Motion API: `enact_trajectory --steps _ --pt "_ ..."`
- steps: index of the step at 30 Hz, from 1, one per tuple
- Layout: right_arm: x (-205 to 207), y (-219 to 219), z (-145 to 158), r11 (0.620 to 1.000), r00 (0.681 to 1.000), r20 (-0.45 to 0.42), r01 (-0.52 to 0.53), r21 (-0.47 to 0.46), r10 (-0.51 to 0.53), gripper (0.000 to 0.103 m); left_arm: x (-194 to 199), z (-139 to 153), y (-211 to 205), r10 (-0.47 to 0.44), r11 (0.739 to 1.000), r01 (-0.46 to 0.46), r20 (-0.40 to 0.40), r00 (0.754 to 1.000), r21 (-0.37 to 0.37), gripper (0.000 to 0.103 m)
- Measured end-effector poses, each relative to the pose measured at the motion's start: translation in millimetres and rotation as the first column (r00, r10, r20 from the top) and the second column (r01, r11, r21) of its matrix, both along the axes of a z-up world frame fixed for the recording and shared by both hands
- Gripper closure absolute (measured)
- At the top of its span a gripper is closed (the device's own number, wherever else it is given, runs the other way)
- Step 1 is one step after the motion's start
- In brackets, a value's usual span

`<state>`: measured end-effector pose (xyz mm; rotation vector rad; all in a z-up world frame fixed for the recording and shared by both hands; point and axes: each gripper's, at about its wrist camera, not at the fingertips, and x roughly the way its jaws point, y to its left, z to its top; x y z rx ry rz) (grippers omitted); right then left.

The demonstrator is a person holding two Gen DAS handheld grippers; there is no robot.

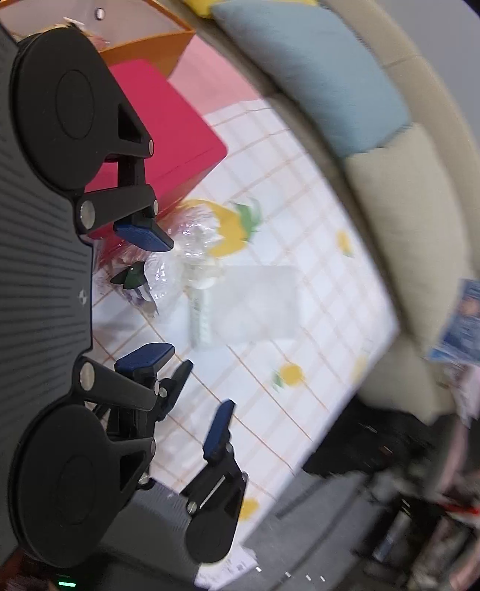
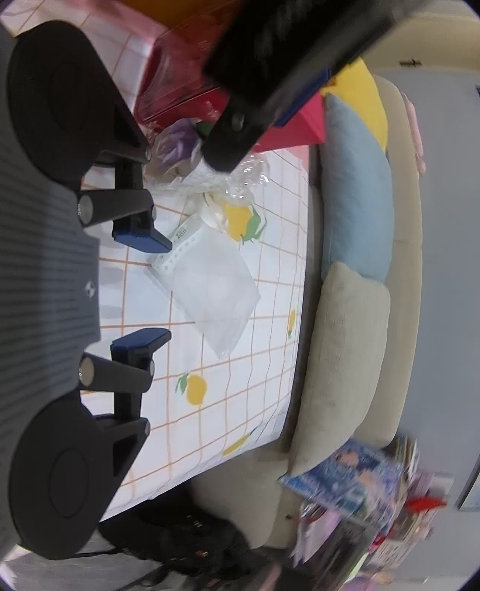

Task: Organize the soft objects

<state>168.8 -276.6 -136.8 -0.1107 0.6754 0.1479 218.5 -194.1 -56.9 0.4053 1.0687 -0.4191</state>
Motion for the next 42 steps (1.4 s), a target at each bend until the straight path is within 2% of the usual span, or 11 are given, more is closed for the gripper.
enact_trajectory --steps 8,14,17,20,22,24,25,27,28,33,42 --pt "13 10 -19 0.987 0.99 0.013 -0.138 -0.083 0.14 0.059 29 -25 -22 0.02 0.984 -0.002 -0.098 0.995 0.181 0.035" --pt "20 14 -29 0.972 0.98 0.021 -0.195 -0.13 0.199 0.059 38 -36 -32 0.044 0.971 -0.022 -0.09 0.995 0.238 0.023" --pt "21 16 -33 0.962 0.971 0.035 -0.227 -0.15 0.235 0.06 39 -43 -35 0.04 0.963 -0.009 -0.108 0.993 0.27 0.021" --pt "23 19 -38 0.951 0.964 0.022 -0.258 -0.17 0.265 0.073 39 -49 -39 0.006 0.95 0.027 -0.105 0.994 0.311 0.021" --pt "24 17 -39 0.954 0.964 0.013 -0.262 -0.148 0.267 0.091 38 -54 -41 -0.011 0.944 0.046 -0.107 0.994 0.327 0.021" --pt "25 13 -39 0.958 0.966 -0.006 -0.258 -0.124 0.259 0.1 37 -59 -44 -0.022 0.937 0.055 -0.098 0.995 0.344 0.021" --pt "25 11 -38 0.96 0.967 -0.008 -0.255 -0.118 0.255 0.103 36 -60 -44 -0.028 0.935 0.059 -0.092 0.995 0.35 0.021" --pt "23 7 -34 0.962 0.968 -0.014 -0.25 -0.111 0.25 0.103 32 -61 -44 -0.041 0.927 0.063 -0.066 0.997 0.37 0.035" --pt "23 3 -31 0.963 0.969 -0.013 -0.248 -0.104 0.249 0.103 31 -61 -44 -0.054 0.925 0.069 -0.052 0.997 0.373 0.036" --pt "18 -18 -10 0.982 0.982 -0.05 -0.184 -0.037 0.182 0.103 21 -54 -36 -0.122 0.935 0.11 0.014 0.992 0.337 0.053" --pt "-9 -42 39 0.996 0.976 -0.209 -0.054 0.073 0.068 0.103 -24 -16 -27 -0.162 0.983 0.147 0.139 0.977 0.112 0.056"
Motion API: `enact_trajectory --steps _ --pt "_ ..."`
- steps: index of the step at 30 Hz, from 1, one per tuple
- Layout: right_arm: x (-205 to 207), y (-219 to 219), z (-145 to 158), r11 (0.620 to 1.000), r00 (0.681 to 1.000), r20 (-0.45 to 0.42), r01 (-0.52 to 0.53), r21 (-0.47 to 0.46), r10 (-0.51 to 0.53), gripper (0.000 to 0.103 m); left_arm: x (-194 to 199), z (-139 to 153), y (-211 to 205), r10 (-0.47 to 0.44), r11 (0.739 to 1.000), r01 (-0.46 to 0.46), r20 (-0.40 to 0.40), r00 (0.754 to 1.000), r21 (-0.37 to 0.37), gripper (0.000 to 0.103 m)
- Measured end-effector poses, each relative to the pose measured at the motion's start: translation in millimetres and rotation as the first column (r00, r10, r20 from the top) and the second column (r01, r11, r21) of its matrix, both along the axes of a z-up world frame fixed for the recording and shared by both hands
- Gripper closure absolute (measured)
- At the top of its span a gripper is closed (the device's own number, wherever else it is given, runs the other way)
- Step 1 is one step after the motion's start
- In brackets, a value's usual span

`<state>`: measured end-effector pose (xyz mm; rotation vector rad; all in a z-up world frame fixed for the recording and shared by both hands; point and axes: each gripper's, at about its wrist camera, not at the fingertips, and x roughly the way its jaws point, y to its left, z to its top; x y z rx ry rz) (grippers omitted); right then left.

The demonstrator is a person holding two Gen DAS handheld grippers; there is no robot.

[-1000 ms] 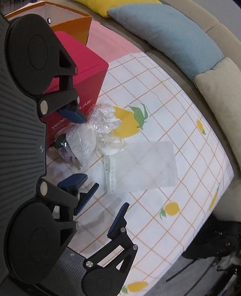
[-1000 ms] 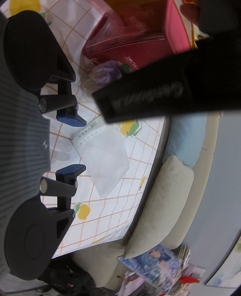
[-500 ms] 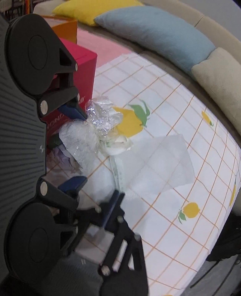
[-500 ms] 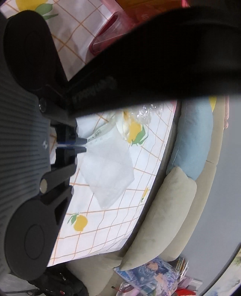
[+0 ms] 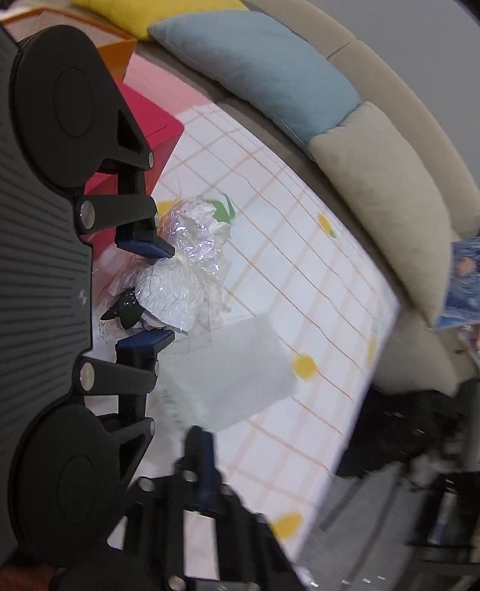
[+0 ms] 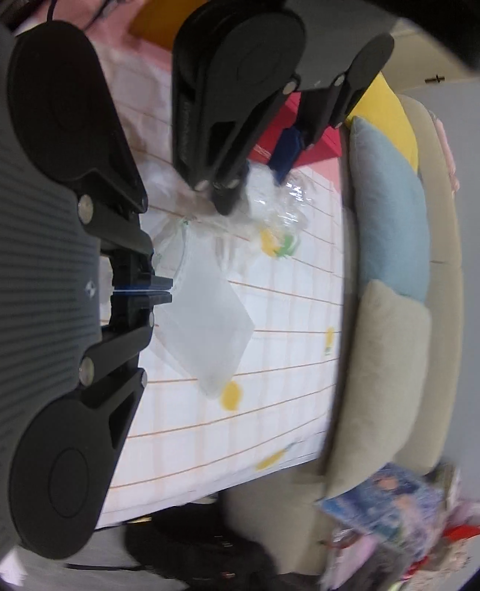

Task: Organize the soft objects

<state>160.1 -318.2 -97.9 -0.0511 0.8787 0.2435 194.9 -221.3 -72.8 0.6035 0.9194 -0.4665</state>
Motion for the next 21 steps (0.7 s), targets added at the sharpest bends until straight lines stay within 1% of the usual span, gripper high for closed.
enact_trajectory --steps 3,6,9,12,15,16,17,18,19,21 --pt "-20 0 6 1.0 0.998 -0.068 0.012 0.005 -0.011 0.103 -21 12 7 -0.006 0.996 0.004 -0.011 1.0 -0.092 0.056" --pt "-39 2 -2 0.999 0.988 -0.147 0.043 0.018 -0.04 0.103 -43 24 20 0.004 0.985 -0.009 -0.026 1.0 -0.173 0.056" --pt "-49 -1 -15 0.995 0.971 -0.216 0.098 -0.028 -0.101 0.103 -60 34 39 0.024 0.973 -0.032 -0.037 0.999 -0.229 0.056" --pt "-44 -2 -21 0.989 0.958 -0.251 0.127 -0.075 -0.142 0.103 -72 44 57 0.058 0.961 -0.068 -0.046 0.997 -0.267 0.056" --pt "-39 1 -23 0.986 0.946 -0.289 0.115 -0.123 -0.147 0.103 -85 51 75 0.079 0.944 -0.097 -0.072 0.994 -0.314 0.057" --pt "-39 3 -24 0.986 0.943 -0.303 0.106 -0.129 -0.14 0.101 -89 52 81 0.079 0.94 -0.1 -0.079 0.994 -0.325 0.057" --pt "-38 4 -22 0.986 0.941 -0.31 0.099 -0.131 -0.135 0.098 -94 53 86 0.082 0.937 -0.106 -0.085 0.993 -0.333 0.057" --pt "-38 3 -19 0.986 0.941 -0.309 0.101 -0.13 -0.137 0.083 -99 54 91 0.088 0.933 -0.114 -0.089 0.992 -0.341 0.057" --pt "-39 1 -14 0.986 0.942 -0.302 0.111 -0.124 -0.144 0.061 -102 53 96 0.092 0.929 -0.12 -0.094 0.991 -0.349 0.057" --pt "-40 -8 -2 0.984 0.952 -0.253 0.159 -0.079 -0.174 0.045 -109 50 105 0.104 0.917 -0.138 -0.11 0.988 -0.373 0.057"
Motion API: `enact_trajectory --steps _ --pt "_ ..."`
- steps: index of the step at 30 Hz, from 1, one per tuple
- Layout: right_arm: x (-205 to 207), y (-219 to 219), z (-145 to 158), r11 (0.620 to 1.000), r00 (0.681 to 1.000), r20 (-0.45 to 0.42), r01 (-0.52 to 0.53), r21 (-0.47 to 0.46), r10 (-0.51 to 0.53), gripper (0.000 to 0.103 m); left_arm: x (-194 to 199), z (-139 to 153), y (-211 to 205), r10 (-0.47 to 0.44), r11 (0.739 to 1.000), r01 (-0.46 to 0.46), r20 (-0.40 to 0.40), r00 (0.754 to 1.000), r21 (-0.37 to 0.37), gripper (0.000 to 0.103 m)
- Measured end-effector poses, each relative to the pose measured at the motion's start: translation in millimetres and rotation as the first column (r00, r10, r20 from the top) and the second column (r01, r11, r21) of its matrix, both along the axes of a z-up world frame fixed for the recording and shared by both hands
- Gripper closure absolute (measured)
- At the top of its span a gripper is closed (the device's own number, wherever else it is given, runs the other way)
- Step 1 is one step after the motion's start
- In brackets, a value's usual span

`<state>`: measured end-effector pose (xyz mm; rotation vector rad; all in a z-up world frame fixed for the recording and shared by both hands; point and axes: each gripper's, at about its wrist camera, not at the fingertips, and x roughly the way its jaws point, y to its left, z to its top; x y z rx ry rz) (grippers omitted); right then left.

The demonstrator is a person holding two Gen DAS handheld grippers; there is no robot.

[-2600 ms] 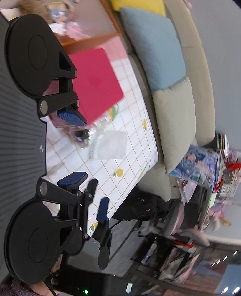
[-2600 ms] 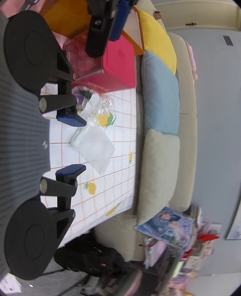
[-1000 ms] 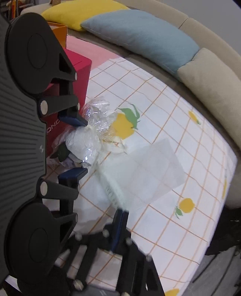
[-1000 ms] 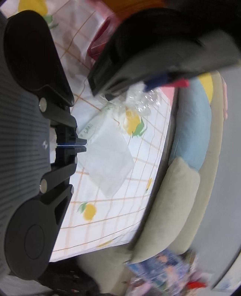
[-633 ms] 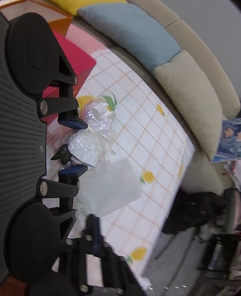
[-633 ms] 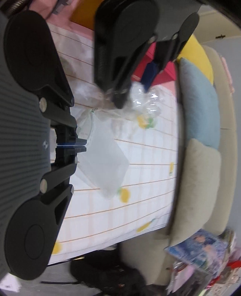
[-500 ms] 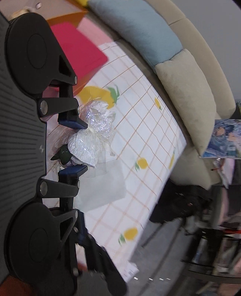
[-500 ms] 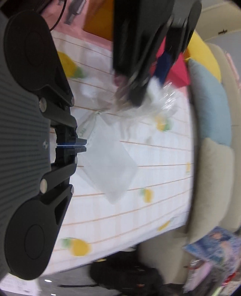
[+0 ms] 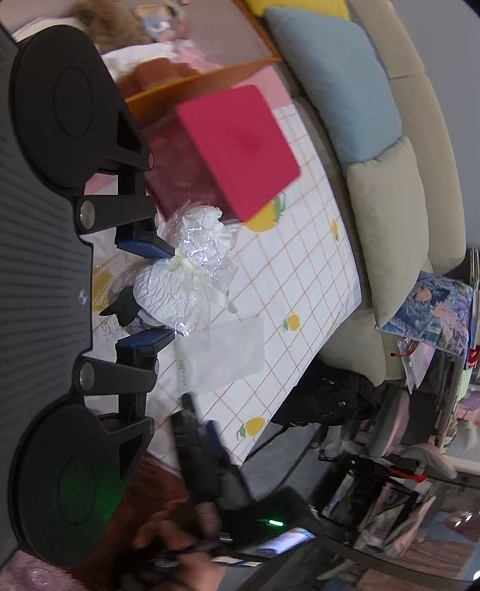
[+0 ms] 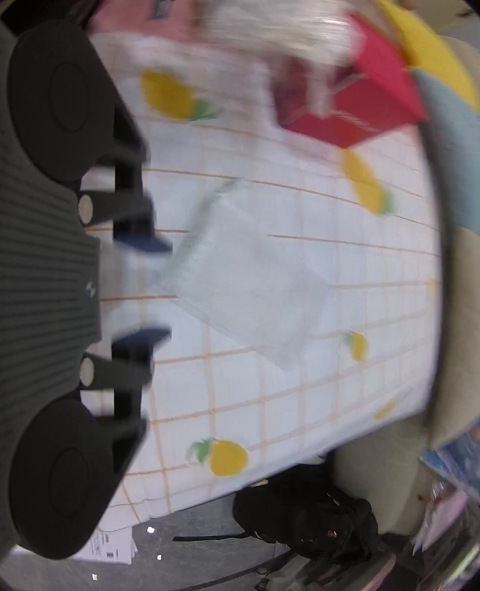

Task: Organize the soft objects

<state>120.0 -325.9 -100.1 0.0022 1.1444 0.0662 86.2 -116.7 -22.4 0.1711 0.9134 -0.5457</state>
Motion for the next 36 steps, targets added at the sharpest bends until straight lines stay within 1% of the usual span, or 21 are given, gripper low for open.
enact_trajectory --steps 1,2,3,5,7,9,10,12,16,20,22,24,25,26,28,29,31,32,34,35,36 --pt "2 -5 3 0.999 0.999 0.018 0.041 0.032 -0.041 0.036 -2 -3 3 0.006 1.0 -0.006 -0.008 1.0 -0.013 0.057" --pt "4 -11 4 0.993 0.995 0.025 0.099 0.067 -0.101 0.031 -5 -8 6 0.017 1.0 -0.017 -0.013 1.0 -0.02 0.057" --pt "7 -16 3 0.984 0.988 0.027 0.151 0.1 -0.154 0.023 -6 -12 7 0.031 0.999 -0.031 -0.014 0.999 -0.016 0.057" --pt "17 -19 -6 0.959 0.97 0.001 0.241 0.151 -0.243 0.022 -8 -21 11 0.065 0.998 -0.065 -0.02 0.998 -0.014 0.057" --pt "28 -14 -20 0.939 0.953 -0.047 0.304 0.163 -0.3 0.008 -6 -31 16 0.104 0.994 -0.105 -0.029 0.994 -0.012 0.057" --pt "39 -8 -36 0.924 0.937 -0.069 0.35 0.154 -0.344 0.007 -5 -39 22 0.132 0.991 -0.132 -0.034 0.991 -0.002 0.057" --pt "43 -4 -41 0.923 0.935 -0.072 0.353 0.151 -0.346 0.007 -4 -43 24 0.144 0.99 -0.144 -0.035 0.989 0.0 0.057" --pt "48 2 -46 0.93 0.942 -0.065 0.335 0.151 -0.329 0.007 -1 -51 27 0.174 0.985 -0.174 -0.047 0.984 0.004 0.057" --pt "51 17 -50 0.957 0.959 -0.018 0.283 0.062 -0.283 0.007 2 -63 29 0.207 0.978 -0.206 -0.046 0.977 0.014 0.057" --pt "50 24 -53 0.969 0.969 0.003 0.247 0.013 -0.247 0.007 0 -72 32 0.221 0.975 -0.221 -0.068 0.973 0.014 0.054" --pt "50 27 -55 0.973 0.973 0.01 0.232 -0.018 -0.232 0.011 2 -74 36 0.246 0.969 -0.248 -0.11 0.963 -0.003 0.049" --pt "49 30 -55 0.976 0.977 0.022 0.215 -0.037 -0.214 0.015 4 -75 41 0.283 0.956 -0.29 -0.145 0.948 -0.032 0.035" --pt "49 32 -54 0.977 0.978 0.025 0.21 -0.037 -0.209 0.017 5 -74 45 0.303 0.948 -0.314 -0.161 0.939 -0.051 0.033" --pt "49 32 -53 0.978 0.978 0.029 0.205 -0.037 -0.204 0.019 7 -74 49 0.327 0.936 -0.344 -0.183 0.927 -0.074 0.029" --pt "47 33 -51 0.98 0.98 0.039 0.198 -0.037 -0.196 0.028 9 -72 59 0.366 0.908 -0.401 -0.235 0.901 -0.122 0.024" --pt "46 34 -51 0.98 0.98 0.044 0.194 -0.037 -0.192 0.031 11 -73 64 0.391 0.887 -0.437 -0.264 0.882 -0.147 0.02" --pt "45 36 -49 0.982 0.982 0.053 0.186 -0.038 -0.184 0.043 13 -74 73 0.446 0.842 -0.512 -0.317 0.837 -0.169 0.019" --pt "44 37 -48 0.983 0.982 0.056 0.18 -0.039 -0.178 0.046 16 -76 76 0.467 0.82 -0.545 -0.346 0.814 -0.175 0.019" --pt "43 39 -47 0.985 0.984 0.061 0.169 -0.039 -0.166 0.059 19 -80 83 0.5 0.777 -0.6 -0.395 0.771 -0.19 0.019" --pt "42 40 -46 0.986 0.985 0.063 0.161 -0.04 -0.158 0.063 21 -83 86 0.514 0.759 -0.623 -0.413 0.752 -0.189 0.019" --pt "41 41 -45 0.987 0.987 0.065 0.153 -0.041 -0.15 0.072 22 -85 87 0.527 0.75 -0.636 -0.416 0.741 -0.182 0.019"
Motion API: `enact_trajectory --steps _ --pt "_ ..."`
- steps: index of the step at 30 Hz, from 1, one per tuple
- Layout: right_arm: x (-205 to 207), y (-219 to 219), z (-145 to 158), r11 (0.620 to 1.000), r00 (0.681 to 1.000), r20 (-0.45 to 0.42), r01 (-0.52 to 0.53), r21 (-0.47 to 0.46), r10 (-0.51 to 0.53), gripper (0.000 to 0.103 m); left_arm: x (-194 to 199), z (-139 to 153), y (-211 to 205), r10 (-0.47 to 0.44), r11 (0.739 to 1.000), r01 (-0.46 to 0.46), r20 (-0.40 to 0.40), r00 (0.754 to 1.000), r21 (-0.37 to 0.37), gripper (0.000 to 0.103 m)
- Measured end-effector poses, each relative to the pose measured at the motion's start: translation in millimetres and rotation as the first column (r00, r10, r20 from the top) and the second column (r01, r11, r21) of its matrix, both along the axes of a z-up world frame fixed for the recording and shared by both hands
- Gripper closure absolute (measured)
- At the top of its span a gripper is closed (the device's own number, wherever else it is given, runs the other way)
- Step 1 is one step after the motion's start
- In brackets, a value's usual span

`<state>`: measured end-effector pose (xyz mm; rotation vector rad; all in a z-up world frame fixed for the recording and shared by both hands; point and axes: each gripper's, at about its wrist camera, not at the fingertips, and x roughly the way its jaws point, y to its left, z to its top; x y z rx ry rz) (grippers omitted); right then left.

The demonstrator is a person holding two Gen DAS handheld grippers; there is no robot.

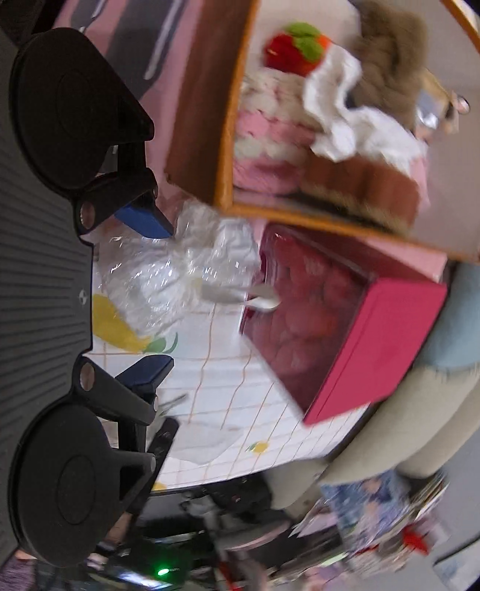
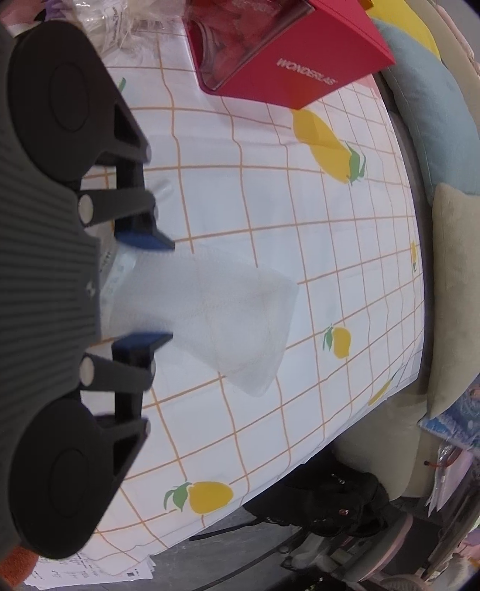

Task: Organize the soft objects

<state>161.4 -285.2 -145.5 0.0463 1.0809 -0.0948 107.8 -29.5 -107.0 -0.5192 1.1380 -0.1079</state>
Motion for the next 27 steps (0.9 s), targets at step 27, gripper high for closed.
enact_trajectory --steps 27 --pt "-67 17 77 0.972 0.984 0.16 -0.109 0.207 0.077 0.103 -35 38 17 -0.137 0.988 0.148 0.187 0.973 -0.046 0.048"
